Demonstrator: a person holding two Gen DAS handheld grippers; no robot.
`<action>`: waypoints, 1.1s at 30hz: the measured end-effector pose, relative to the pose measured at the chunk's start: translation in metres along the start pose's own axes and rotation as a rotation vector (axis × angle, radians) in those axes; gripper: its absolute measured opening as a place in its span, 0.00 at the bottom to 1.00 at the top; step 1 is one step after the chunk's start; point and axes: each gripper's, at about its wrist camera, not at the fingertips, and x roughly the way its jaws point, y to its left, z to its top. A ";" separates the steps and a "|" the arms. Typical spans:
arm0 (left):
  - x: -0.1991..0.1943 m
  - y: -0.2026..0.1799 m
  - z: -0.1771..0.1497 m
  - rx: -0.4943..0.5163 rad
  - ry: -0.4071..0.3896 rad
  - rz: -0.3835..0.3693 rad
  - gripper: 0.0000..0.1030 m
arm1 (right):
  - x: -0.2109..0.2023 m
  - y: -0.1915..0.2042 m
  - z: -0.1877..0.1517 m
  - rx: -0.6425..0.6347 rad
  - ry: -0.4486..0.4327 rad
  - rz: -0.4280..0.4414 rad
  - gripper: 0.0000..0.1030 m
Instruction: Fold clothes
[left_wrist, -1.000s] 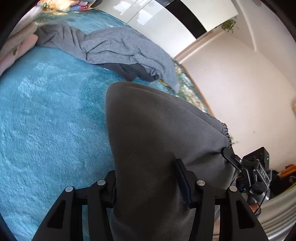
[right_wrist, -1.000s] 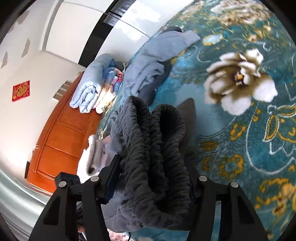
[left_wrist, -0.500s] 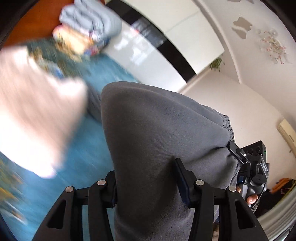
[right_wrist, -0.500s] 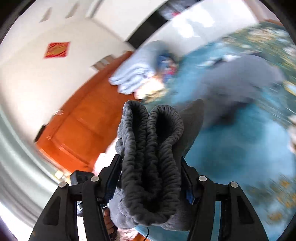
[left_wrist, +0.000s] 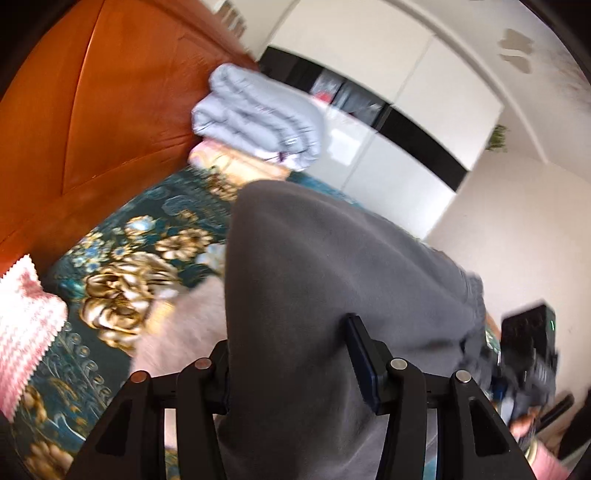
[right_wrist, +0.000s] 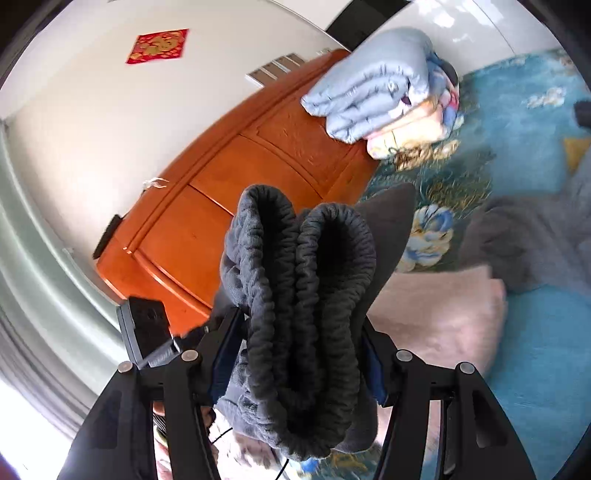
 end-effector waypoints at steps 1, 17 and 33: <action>0.009 0.006 0.002 -0.006 0.004 0.012 0.52 | 0.010 -0.003 -0.003 0.013 -0.005 -0.013 0.58; 0.045 0.038 -0.021 -0.080 0.031 0.140 0.68 | 0.041 -0.079 -0.022 0.056 0.188 -0.136 0.62; 0.074 0.016 -0.065 0.081 0.040 0.271 0.76 | 0.083 -0.023 -0.023 -0.442 0.194 -0.339 0.63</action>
